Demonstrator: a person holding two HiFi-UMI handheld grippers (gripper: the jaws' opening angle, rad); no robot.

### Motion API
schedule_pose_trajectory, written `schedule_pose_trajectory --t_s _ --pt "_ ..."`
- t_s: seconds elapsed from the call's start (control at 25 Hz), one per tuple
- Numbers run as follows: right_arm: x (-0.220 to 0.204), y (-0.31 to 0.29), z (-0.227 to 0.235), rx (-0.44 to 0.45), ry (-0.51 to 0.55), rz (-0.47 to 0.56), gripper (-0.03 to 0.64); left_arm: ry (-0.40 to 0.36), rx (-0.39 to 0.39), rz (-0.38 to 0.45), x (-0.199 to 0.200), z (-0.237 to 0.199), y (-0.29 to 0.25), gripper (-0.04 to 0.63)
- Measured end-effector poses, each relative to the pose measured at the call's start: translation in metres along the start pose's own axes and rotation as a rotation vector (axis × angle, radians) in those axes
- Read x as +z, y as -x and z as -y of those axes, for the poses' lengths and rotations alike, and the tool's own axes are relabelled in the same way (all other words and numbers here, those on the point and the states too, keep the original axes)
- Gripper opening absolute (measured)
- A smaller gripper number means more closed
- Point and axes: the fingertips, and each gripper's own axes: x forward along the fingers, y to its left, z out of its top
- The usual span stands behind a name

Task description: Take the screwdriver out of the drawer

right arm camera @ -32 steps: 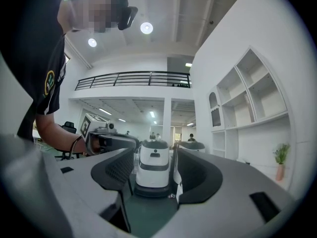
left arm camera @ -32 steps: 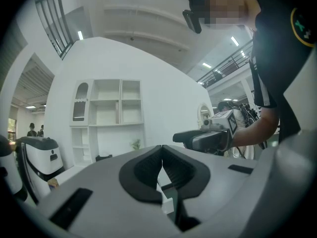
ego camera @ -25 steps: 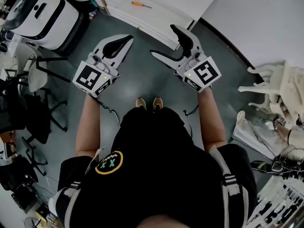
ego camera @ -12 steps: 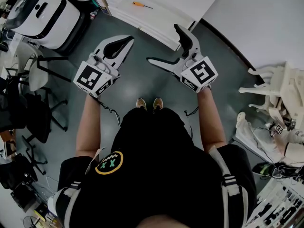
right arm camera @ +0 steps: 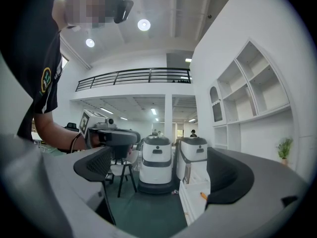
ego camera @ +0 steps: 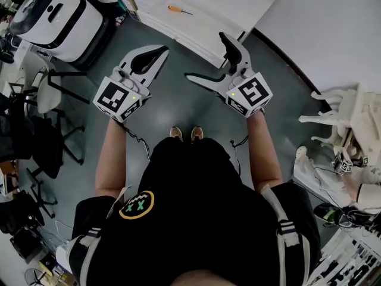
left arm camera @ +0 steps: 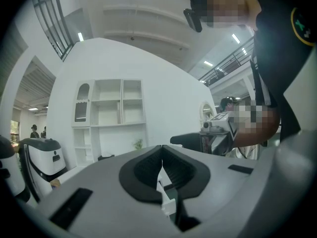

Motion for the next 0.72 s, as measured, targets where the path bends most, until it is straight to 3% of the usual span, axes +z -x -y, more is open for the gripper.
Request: schedule_pose_trajectory --t_s 0.72 --pt "-0.010 0.010 0.044 0.047 0.009 0.003 0.583 -0.029 0.038 -0.002 -0.001 -0.003 -0.047 0.020"
